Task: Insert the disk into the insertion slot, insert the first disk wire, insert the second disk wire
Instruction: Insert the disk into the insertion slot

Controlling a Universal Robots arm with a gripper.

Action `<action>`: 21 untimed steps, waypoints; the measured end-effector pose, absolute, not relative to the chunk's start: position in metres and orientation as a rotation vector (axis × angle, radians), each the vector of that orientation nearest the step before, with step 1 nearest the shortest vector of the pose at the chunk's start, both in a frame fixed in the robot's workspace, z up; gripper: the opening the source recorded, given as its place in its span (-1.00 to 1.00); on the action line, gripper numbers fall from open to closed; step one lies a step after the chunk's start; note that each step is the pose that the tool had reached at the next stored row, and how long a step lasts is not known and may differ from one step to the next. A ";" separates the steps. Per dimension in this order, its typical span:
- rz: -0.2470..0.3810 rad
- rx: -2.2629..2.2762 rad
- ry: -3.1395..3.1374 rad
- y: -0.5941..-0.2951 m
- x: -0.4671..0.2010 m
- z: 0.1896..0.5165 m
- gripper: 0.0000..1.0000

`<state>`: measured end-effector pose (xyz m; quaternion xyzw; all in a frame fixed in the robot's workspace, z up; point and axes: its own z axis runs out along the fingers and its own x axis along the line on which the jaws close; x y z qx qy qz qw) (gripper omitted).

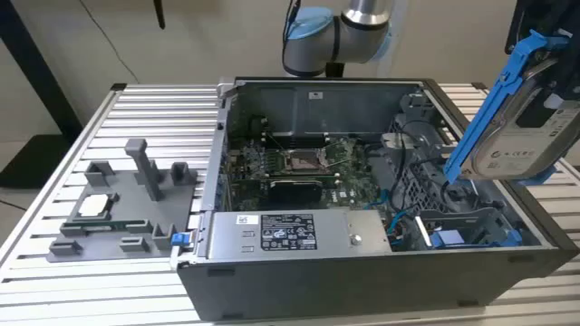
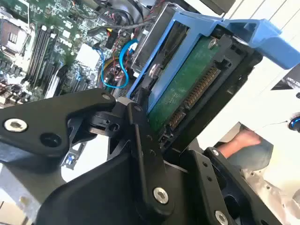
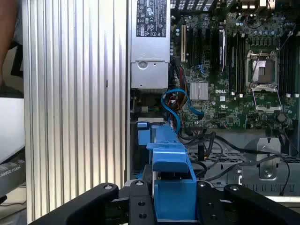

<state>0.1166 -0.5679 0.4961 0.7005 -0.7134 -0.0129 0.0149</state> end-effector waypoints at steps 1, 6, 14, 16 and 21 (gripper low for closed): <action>-0.040 2.180 -2.220 -0.568 0.117 0.496 -1.00; -0.040 2.180 -2.220 -0.568 0.117 0.496 -1.00; -0.040 2.180 -2.220 -0.568 0.117 0.494 -1.00; -0.040 2.180 -2.220 -0.568 0.117 0.492 -1.00; -0.040 2.180 -2.220 -0.568 0.117 0.483 -1.00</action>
